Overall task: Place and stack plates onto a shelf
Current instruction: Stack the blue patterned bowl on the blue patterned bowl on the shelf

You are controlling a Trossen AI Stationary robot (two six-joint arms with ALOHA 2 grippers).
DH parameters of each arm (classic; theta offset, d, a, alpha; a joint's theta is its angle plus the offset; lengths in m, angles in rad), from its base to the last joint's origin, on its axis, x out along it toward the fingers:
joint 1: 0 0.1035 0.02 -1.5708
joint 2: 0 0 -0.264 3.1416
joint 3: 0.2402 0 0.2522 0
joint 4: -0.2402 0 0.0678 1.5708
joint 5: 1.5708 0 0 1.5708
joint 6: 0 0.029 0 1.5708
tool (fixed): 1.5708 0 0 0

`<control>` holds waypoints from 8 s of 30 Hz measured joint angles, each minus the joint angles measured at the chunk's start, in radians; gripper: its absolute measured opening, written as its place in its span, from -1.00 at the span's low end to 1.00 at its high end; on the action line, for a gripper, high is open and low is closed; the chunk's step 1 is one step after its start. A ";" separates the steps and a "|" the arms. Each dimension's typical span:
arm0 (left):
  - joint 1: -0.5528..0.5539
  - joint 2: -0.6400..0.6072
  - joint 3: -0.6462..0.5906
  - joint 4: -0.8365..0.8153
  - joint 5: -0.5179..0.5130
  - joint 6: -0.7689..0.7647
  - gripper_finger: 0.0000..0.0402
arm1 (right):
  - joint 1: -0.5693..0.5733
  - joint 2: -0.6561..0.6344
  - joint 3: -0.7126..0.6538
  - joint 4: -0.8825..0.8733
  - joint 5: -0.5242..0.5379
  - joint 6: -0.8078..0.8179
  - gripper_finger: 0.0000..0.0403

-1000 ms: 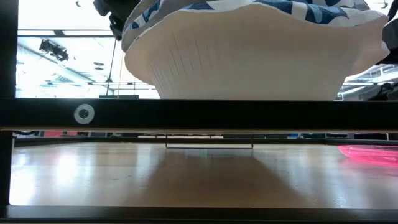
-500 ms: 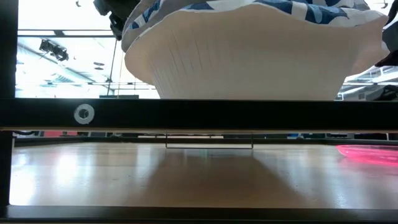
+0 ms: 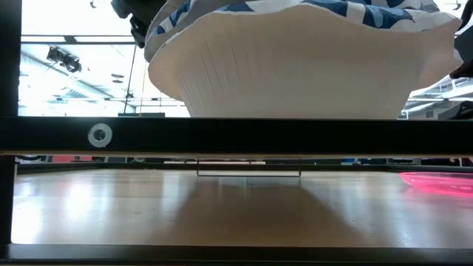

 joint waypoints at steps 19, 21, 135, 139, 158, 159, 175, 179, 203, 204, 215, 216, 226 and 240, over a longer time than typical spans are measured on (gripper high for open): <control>0.000 0.000 0.000 0.013 0.000 0.000 -0.14 | 0.000 -0.120 -0.002 -0.008 -0.075 0.007 -0.95; 0.000 0.000 0.000 0.013 0.000 0.000 -0.14 | 0.000 -0.145 -0.002 -0.007 -0.089 0.007 -0.95; 0.000 0.000 0.000 -0.089 0.000 0.009 -0.14 | -0.559 0.283 0.682 -0.206 -0.377 -0.517 -0.93; 0.000 0.000 0.000 -0.089 0.000 0.009 -0.14 | -0.559 0.283 0.682 -0.205 -0.376 -0.517 -0.91; 0.000 0.000 0.000 -0.089 0.000 0.009 -0.14 | -0.558 0.283 0.682 -0.205 -0.375 -0.525 -0.65; 0.000 0.000 0.000 -0.089 0.000 0.009 -0.14 | -0.558 0.283 0.682 -0.204 -0.375 -0.525 -0.62; 0.000 0.000 0.000 -0.089 0.000 0.009 -0.14 | -0.550 0.283 0.681 -0.092 -0.323 -0.578 -0.22; 0.000 0.000 0.000 -0.088 0.000 0.009 -0.14 | -0.550 0.283 0.681 -0.095 -0.220 -0.634 -0.22; 0.000 0.000 0.000 -0.089 0.000 0.009 -0.14 | -0.557 0.232 0.681 -0.057 -0.174 -0.709 -0.23; 0.000 0.000 0.000 -0.089 0.000 0.009 -0.14 | -0.557 0.232 0.681 -0.062 -0.153 -0.709 -0.23; 0.000 0.000 0.000 -0.090 0.000 0.009 -0.14 | -0.531 0.264 0.625 -0.069 -0.149 -0.708 -0.23; 0.000 0.000 0.000 -0.091 0.000 0.009 -0.14 | -0.528 0.264 0.619 -0.069 -0.149 -0.708 -0.23; 0.000 0.000 0.000 -0.088 0.000 0.009 -0.14 | -0.516 0.263 0.616 -0.052 -0.087 -0.764 -0.23; 0.000 0.000 0.000 -0.086 0.000 0.008 -0.14 | -0.489 0.194 0.649 -0.032 -0.058 -0.787 -0.23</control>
